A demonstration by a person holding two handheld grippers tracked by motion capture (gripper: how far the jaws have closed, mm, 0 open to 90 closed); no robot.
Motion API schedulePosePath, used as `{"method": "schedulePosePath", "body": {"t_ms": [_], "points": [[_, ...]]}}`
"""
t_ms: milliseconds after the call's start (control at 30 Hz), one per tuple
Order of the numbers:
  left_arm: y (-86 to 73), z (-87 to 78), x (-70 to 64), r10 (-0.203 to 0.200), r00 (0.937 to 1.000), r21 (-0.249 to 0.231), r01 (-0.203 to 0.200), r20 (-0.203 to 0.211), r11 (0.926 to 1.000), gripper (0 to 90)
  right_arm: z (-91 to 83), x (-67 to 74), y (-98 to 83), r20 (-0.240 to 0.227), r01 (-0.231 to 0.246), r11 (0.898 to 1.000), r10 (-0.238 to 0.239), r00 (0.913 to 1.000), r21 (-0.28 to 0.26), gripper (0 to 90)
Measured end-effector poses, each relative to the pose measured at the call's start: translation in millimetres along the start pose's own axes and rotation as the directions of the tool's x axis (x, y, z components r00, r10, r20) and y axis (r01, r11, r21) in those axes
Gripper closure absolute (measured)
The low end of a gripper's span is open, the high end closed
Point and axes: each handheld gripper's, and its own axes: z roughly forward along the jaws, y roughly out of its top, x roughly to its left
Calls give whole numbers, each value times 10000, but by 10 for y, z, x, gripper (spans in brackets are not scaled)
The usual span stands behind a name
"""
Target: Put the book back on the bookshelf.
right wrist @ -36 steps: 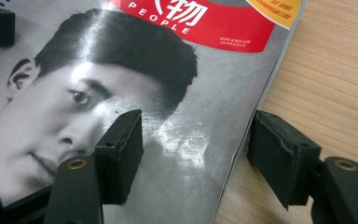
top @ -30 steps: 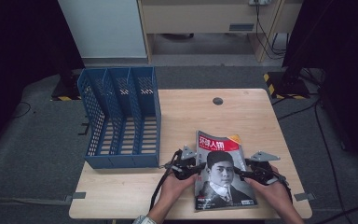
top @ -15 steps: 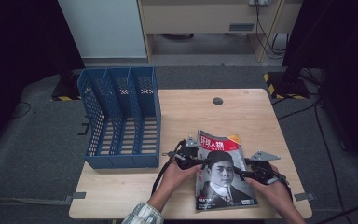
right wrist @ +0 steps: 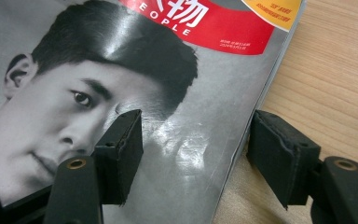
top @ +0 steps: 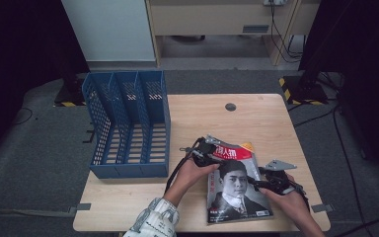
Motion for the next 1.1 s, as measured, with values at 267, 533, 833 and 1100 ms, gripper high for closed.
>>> {"method": "schedulePosePath", "body": {"t_ms": [267,533,833,1100], "points": [[37,77,28,-37,9998,45,36,201,10000,442,1,-1,0,-19,10,10000,-10,10000,1,354],[64,130,31,-19,9997,-63,20,225,10000,461,-1,-2,0,7,18,10000,-18,10000,-11,357],[93,151,49,-146,9988,-293,160,465,9994,516,-1,0,-2,87,-9,10000,10,10000,-54,371],[108,179,74,-193,9980,-257,208,599,9995,547,-4,16,-5,167,-77,10000,77,9998,-53,371]]}}
